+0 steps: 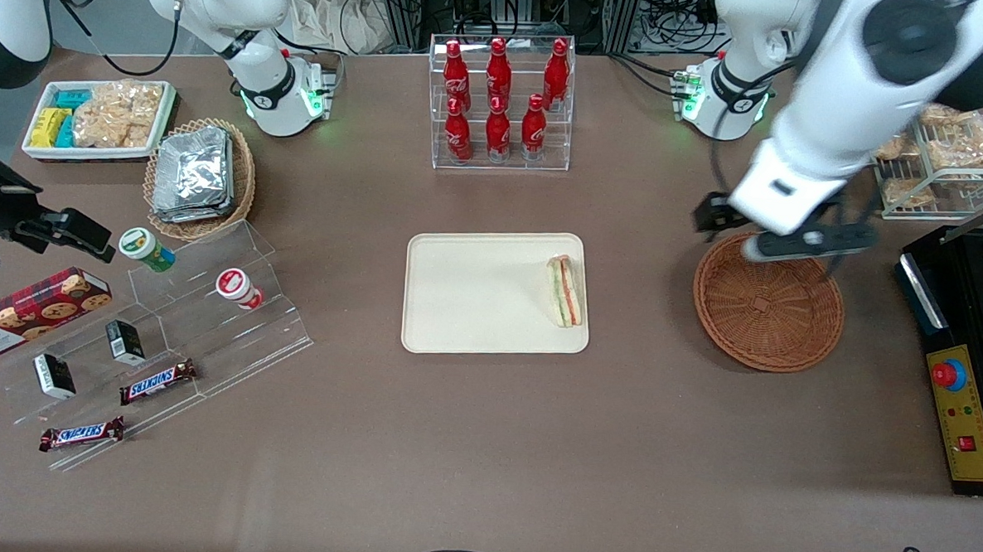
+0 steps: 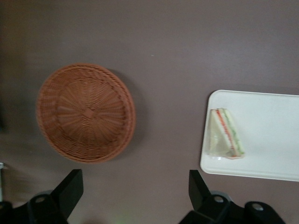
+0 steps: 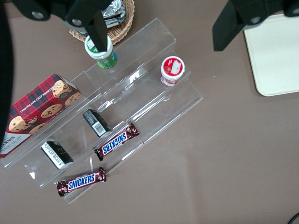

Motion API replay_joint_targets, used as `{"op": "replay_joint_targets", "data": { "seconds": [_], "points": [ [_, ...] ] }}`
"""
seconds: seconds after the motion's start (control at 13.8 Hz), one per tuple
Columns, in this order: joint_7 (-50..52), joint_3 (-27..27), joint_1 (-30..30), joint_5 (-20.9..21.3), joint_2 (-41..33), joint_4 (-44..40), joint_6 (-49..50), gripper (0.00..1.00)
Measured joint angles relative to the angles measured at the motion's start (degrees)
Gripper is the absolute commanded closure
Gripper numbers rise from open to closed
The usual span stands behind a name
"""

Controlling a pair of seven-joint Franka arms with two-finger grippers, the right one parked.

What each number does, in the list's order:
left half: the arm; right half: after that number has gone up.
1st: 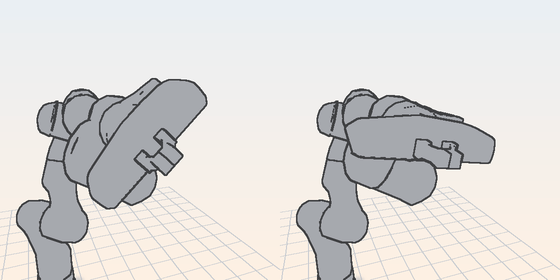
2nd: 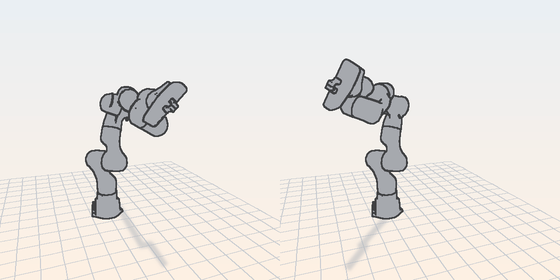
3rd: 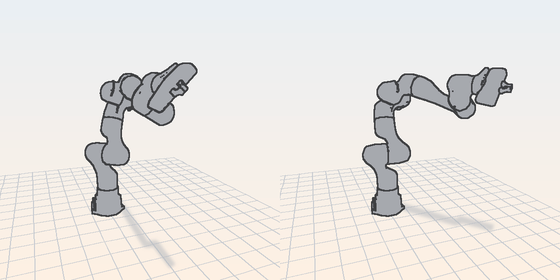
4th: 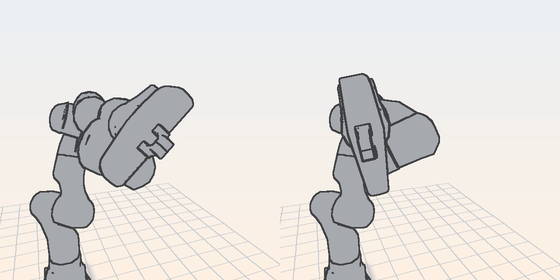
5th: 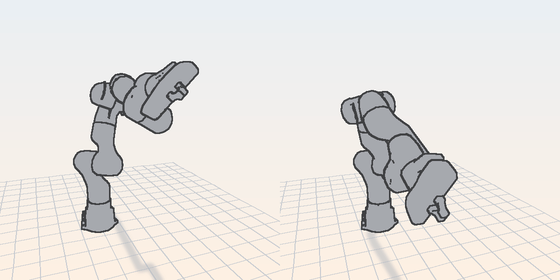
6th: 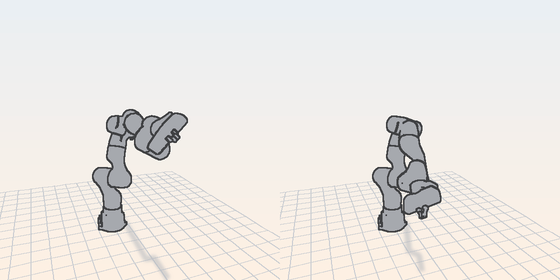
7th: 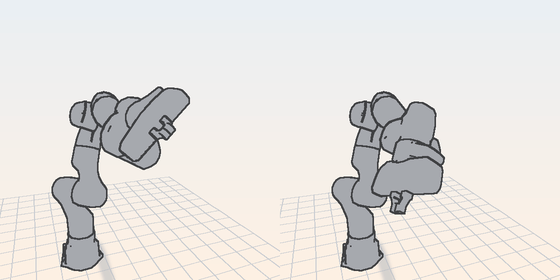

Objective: Place sandwich from basket to tray

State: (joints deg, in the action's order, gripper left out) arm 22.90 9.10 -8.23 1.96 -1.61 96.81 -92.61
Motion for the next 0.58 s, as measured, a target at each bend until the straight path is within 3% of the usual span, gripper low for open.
{"op": "replay_joint_targets", "data": {
  "seconds": [0.29, 0.58],
  "points": [
    [-11.05, -11.28, 0.00, -1.03, -5.29, 2.17, 1.94, 0.00],
    [-12.12, -13.30, -0.19, -1.14, -5.76, 2.21, 2.40, 0.00]
  ]
}}
